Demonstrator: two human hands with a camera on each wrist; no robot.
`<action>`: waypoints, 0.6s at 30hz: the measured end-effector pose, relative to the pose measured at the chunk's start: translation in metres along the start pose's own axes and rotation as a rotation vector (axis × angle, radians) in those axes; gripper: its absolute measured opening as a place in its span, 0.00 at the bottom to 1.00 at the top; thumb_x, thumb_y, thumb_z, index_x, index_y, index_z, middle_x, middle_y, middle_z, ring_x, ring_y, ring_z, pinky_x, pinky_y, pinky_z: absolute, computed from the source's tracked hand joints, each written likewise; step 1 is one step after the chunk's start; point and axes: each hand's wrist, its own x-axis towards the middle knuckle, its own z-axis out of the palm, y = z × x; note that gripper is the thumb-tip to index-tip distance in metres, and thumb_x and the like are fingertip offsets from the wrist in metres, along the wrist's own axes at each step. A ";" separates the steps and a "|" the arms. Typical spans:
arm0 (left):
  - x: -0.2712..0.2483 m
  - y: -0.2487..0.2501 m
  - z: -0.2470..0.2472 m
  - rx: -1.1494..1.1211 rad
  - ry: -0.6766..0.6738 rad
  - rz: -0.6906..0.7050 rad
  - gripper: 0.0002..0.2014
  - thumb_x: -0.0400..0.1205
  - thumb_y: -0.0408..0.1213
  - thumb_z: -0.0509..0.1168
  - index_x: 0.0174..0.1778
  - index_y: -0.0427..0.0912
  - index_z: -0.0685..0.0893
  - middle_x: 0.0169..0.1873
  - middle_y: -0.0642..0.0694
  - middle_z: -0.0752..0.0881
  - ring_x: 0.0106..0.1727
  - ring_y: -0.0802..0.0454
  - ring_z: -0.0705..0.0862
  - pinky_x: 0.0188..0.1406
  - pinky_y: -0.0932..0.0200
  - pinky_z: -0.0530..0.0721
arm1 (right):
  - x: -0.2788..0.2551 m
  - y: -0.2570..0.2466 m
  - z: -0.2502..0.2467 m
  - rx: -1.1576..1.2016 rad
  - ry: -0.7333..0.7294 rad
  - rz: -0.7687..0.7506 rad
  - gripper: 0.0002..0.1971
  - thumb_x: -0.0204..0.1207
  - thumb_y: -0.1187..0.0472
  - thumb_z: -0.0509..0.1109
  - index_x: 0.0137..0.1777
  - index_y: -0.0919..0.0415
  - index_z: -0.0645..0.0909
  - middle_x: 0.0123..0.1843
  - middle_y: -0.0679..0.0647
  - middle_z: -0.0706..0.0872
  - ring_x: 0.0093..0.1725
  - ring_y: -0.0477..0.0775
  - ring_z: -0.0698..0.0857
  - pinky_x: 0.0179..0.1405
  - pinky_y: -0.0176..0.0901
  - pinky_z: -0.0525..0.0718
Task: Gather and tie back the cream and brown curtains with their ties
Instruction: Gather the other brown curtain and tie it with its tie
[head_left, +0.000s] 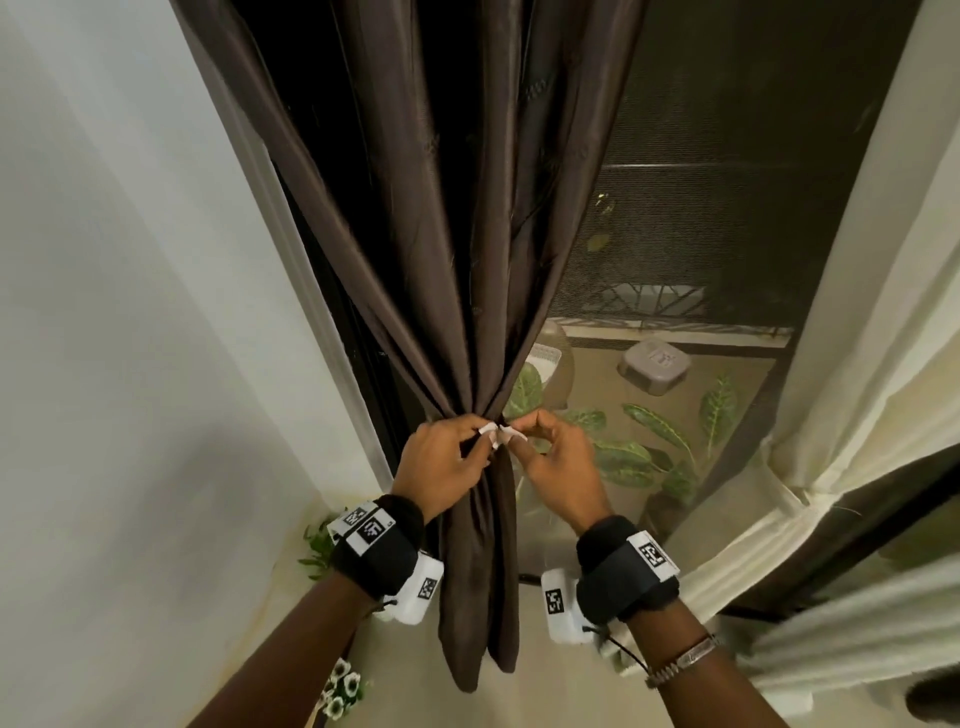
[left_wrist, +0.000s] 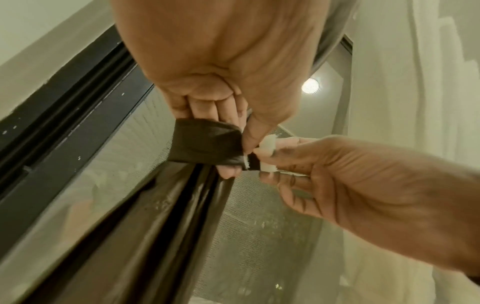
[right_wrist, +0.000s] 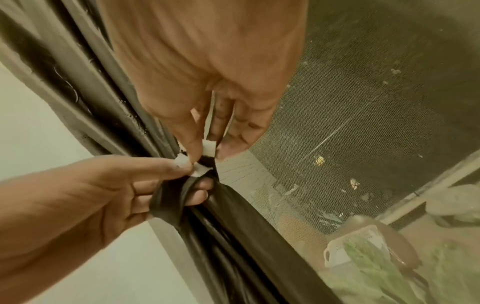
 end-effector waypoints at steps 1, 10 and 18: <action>0.001 0.001 0.001 -0.027 0.022 -0.031 0.11 0.87 0.51 0.66 0.58 0.55 0.92 0.47 0.62 0.95 0.49 0.65 0.93 0.51 0.52 0.91 | -0.001 -0.002 0.000 -0.077 0.041 -0.025 0.04 0.82 0.54 0.79 0.51 0.53 0.92 0.46 0.40 0.94 0.51 0.36 0.90 0.53 0.37 0.86; 0.009 0.010 -0.005 -0.183 -0.159 -0.144 0.11 0.88 0.49 0.68 0.62 0.54 0.92 0.44 0.58 0.96 0.52 0.64 0.93 0.63 0.47 0.89 | -0.008 -0.008 0.016 -0.224 0.169 -0.032 0.13 0.83 0.63 0.74 0.64 0.52 0.94 0.61 0.48 0.95 0.58 0.45 0.94 0.61 0.41 0.91; 0.018 0.015 -0.011 -0.283 -0.437 -0.177 0.17 0.93 0.44 0.57 0.61 0.42 0.90 0.57 0.44 0.94 0.64 0.54 0.90 0.76 0.48 0.81 | -0.026 -0.004 0.031 -0.274 0.240 -0.028 0.22 0.82 0.59 0.65 0.73 0.41 0.87 0.56 0.50 0.97 0.46 0.50 0.95 0.48 0.52 0.93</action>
